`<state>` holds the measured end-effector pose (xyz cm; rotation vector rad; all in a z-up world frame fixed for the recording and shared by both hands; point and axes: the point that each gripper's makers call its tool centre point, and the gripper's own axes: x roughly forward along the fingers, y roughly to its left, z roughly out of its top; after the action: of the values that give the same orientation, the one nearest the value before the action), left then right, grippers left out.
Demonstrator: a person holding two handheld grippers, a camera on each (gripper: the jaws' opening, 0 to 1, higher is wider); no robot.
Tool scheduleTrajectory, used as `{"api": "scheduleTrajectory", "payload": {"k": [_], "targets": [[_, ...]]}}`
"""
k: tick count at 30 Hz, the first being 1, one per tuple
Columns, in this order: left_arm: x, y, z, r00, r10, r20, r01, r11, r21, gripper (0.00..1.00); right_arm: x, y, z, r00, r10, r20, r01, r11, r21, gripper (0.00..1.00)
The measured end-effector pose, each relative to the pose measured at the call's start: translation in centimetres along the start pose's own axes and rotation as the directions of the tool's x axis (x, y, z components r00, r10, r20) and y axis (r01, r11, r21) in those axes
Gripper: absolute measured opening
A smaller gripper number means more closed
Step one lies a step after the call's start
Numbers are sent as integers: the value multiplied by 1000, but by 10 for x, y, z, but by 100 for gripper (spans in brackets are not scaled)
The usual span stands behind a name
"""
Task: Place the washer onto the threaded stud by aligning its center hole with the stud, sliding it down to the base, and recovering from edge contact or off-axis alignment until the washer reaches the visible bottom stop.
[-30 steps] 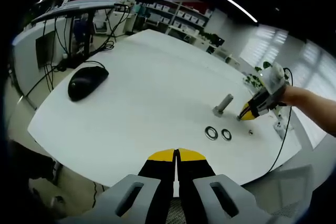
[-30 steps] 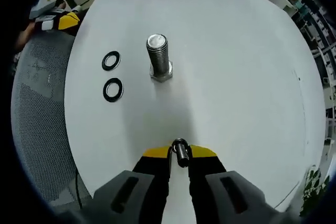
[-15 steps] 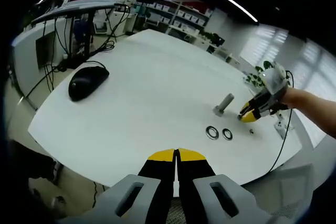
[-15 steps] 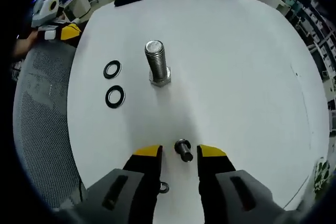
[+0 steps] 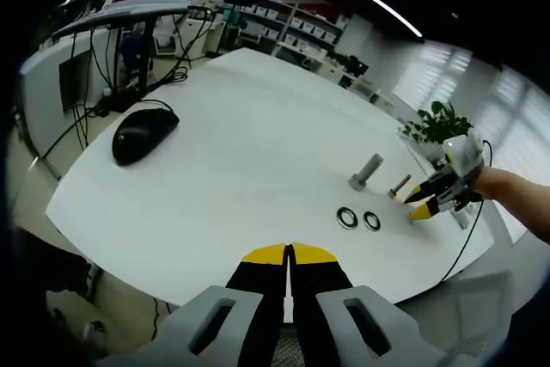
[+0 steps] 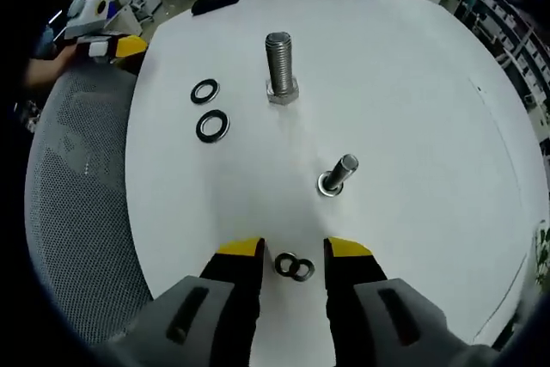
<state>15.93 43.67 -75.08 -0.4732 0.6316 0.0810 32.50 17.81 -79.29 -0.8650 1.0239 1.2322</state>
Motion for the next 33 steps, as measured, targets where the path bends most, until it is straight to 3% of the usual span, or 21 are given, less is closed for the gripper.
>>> {"api": "scheduleTrajectory", "payload": {"k": [14,22,33], "targets": [[-1,0,0,1000,0,1,0,1000,1,0,-4,10,-13,1000,-10,-12,9,1000,-10,28],[-1,0,0,1000,0,3,0,1000,-1,0,-4,26,-10,999,38,-21,-38,999,-28,22],[-1,0,0,1000,-1,2,1,1000,0,0,-1,20,-14,999,26,-38,-28,999,-37,22]]}}
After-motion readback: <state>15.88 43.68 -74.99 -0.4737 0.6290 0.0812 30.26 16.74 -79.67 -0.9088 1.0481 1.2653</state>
